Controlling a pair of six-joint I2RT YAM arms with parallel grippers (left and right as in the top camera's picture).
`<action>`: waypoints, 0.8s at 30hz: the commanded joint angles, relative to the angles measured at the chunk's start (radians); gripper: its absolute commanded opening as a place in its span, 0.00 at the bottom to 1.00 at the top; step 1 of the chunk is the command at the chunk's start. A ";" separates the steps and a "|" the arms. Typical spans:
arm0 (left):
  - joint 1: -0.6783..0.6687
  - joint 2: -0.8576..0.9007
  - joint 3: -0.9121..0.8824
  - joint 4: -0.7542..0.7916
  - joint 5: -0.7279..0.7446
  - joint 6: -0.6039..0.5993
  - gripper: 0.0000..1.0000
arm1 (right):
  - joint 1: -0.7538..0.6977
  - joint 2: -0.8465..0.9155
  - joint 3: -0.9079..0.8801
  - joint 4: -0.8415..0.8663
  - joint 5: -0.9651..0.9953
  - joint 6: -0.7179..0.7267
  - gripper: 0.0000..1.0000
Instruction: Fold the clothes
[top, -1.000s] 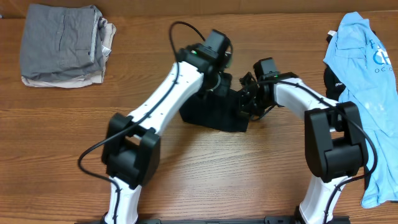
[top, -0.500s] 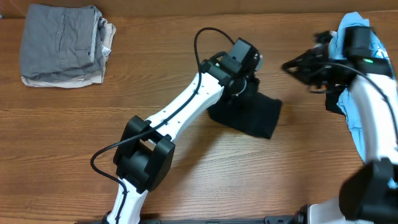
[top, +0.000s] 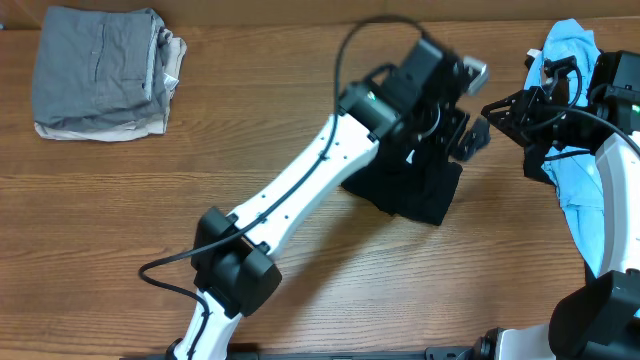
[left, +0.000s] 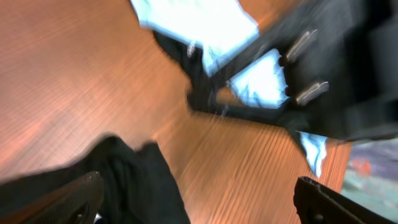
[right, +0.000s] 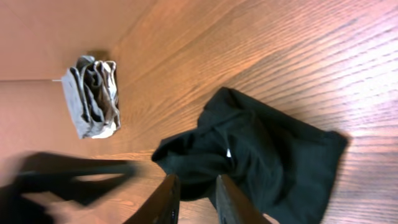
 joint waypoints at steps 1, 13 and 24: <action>0.084 -0.023 0.191 -0.065 -0.025 0.027 1.00 | 0.030 0.001 0.002 -0.022 0.021 -0.053 0.28; 0.374 -0.025 0.444 -0.371 -0.113 0.091 1.00 | 0.408 0.005 -0.077 -0.047 0.326 -0.050 0.81; 0.465 -0.025 0.443 -0.471 -0.143 0.162 1.00 | 0.578 0.050 -0.201 0.161 0.417 -0.074 0.74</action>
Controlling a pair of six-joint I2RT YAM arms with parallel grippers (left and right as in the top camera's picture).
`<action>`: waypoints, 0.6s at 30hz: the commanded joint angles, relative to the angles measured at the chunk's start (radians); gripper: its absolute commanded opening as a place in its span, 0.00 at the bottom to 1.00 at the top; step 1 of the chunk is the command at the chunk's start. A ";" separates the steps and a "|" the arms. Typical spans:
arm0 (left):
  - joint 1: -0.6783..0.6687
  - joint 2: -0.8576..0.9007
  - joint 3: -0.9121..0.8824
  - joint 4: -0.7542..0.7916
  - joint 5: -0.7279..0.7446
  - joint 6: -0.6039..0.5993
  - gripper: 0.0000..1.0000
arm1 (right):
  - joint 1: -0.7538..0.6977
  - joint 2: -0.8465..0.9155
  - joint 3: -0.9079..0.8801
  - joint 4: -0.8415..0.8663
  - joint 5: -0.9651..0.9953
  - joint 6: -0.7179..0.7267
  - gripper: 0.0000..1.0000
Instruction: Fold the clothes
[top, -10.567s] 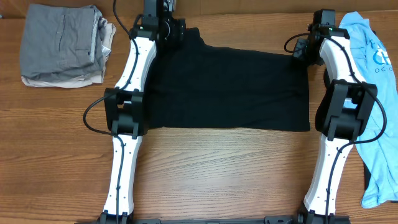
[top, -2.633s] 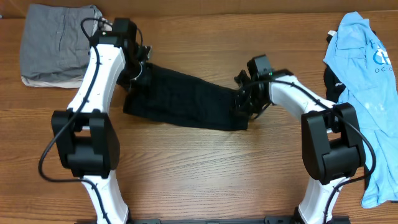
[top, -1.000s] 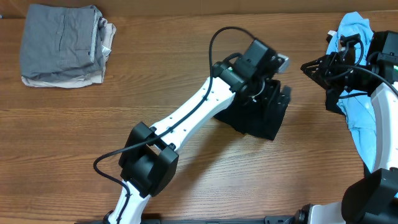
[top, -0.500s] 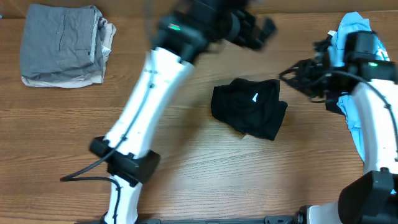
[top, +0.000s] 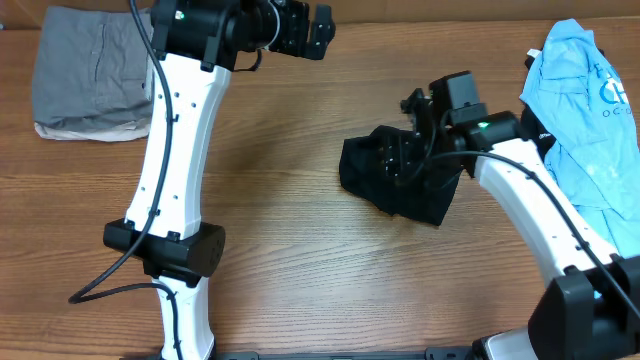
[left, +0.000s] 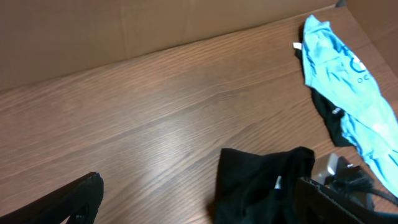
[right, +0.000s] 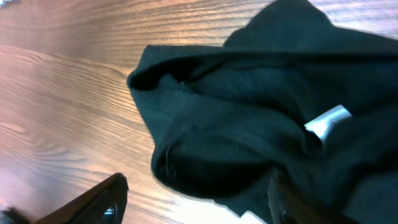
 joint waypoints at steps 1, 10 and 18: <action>0.003 -0.011 0.010 -0.008 -0.028 0.037 1.00 | 0.034 0.039 -0.028 0.022 0.037 -0.012 0.72; 0.001 -0.010 0.004 -0.023 -0.035 0.036 1.00 | 0.039 0.088 -0.021 0.008 0.082 0.036 0.04; 0.001 -0.010 0.003 -0.024 -0.035 0.037 1.00 | -0.079 0.002 0.013 -0.235 0.086 0.131 0.04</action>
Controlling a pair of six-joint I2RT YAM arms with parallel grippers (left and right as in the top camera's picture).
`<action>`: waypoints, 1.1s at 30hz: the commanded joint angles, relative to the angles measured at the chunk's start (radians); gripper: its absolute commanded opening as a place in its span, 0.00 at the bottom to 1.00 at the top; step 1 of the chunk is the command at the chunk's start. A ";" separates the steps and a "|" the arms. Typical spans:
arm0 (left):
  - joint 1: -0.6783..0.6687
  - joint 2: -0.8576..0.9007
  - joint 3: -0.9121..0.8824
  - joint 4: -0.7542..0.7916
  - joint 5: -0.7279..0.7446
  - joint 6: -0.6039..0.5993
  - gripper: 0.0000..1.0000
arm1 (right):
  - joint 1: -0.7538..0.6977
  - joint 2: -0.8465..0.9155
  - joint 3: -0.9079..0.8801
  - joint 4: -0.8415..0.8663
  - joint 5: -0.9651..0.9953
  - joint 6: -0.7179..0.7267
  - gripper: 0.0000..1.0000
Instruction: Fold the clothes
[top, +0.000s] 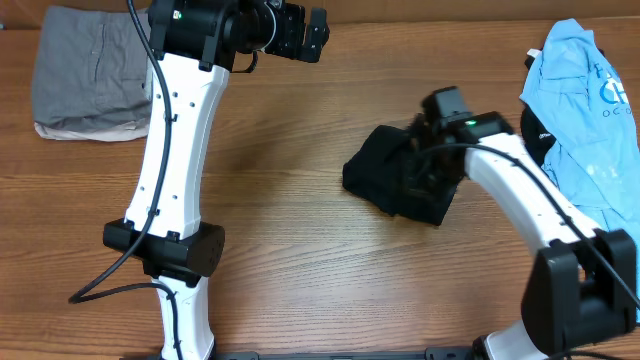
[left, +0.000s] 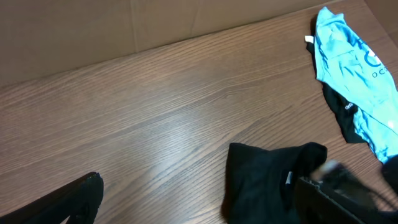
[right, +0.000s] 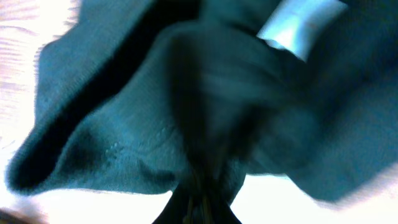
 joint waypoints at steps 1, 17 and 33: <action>-0.001 -0.010 0.003 0.000 -0.006 0.023 1.00 | -0.048 -0.063 0.030 -0.066 0.028 0.070 0.04; -0.005 0.020 0.002 -0.029 -0.006 0.050 1.00 | -0.219 -0.001 -0.305 0.113 0.099 0.229 0.04; -0.020 0.116 0.002 -0.071 -0.002 0.075 1.00 | -0.243 -0.234 -0.116 -0.028 -0.056 0.201 1.00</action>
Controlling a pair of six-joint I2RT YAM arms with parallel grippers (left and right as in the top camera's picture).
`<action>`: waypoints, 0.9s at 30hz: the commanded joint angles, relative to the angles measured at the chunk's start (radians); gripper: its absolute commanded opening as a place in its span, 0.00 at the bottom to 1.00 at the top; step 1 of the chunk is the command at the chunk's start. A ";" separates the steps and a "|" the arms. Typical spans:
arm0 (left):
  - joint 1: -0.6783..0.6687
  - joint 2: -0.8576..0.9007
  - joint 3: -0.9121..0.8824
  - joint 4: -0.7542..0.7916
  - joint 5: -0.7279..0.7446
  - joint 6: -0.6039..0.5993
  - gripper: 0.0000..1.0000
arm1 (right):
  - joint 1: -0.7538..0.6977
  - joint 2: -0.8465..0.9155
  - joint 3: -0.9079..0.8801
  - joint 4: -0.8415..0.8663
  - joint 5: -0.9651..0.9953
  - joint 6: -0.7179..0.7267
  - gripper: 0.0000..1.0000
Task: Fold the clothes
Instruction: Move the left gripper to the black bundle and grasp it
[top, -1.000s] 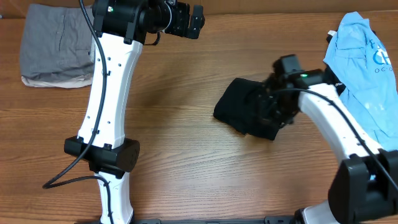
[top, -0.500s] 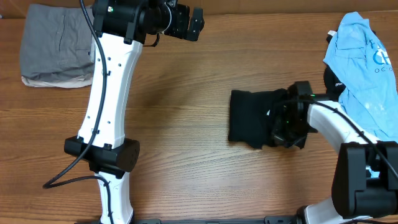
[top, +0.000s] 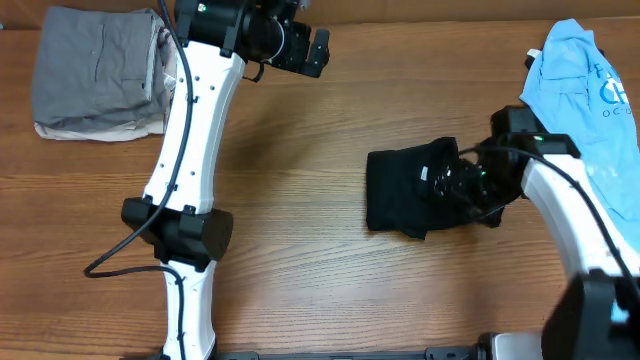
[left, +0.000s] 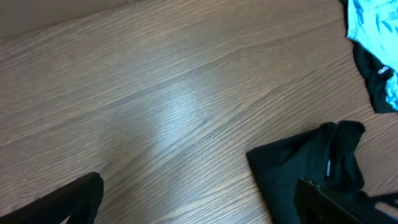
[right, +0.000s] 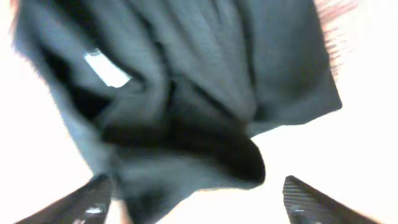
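Note:
A black garment (top: 405, 190) lies bunched in a rough square on the wooden table, right of centre; it also shows as the black garment (left: 311, 165) and, blurred, the black garment (right: 174, 106). My right gripper (top: 470, 186) sits at its right edge, and the right gripper (right: 202, 196) is open, its fingers wide on either side of the cloth. The left gripper (top: 312, 50) hangs open high over the table's far side; the left gripper (left: 199, 202) holds nothing. A light blue garment (top: 585, 90) lies crumpled at the far right.
A folded grey stack (top: 100, 70) rests at the far left corner. A dark cloth (left: 373, 87) lies under the blue garment (left: 373, 28). The left arm's white links (top: 185, 140) stand over the table's left half.
My right gripper was shut on the black garment; now it is open at the garment's right edge. The garment lies flatter and squarer, shifted slightly right. The left gripper barely moved.
First my left gripper was over the black garment and my right gripper was shut by the blue one. Then the left arm was at the far side, and the right gripper was open over the black garment. It was then shut on it, and now is open.

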 joint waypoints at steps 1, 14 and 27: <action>-0.024 0.008 0.003 -0.006 -0.001 0.023 1.00 | 0.003 -0.098 0.026 -0.005 -0.016 -0.002 1.00; -0.164 0.049 0.003 -0.034 -0.005 0.050 1.00 | -0.016 -0.188 0.025 -0.023 -0.004 -0.006 1.00; -0.261 0.114 0.003 -0.066 -0.004 0.050 1.00 | -0.069 -0.188 0.024 -0.020 0.050 -0.010 1.00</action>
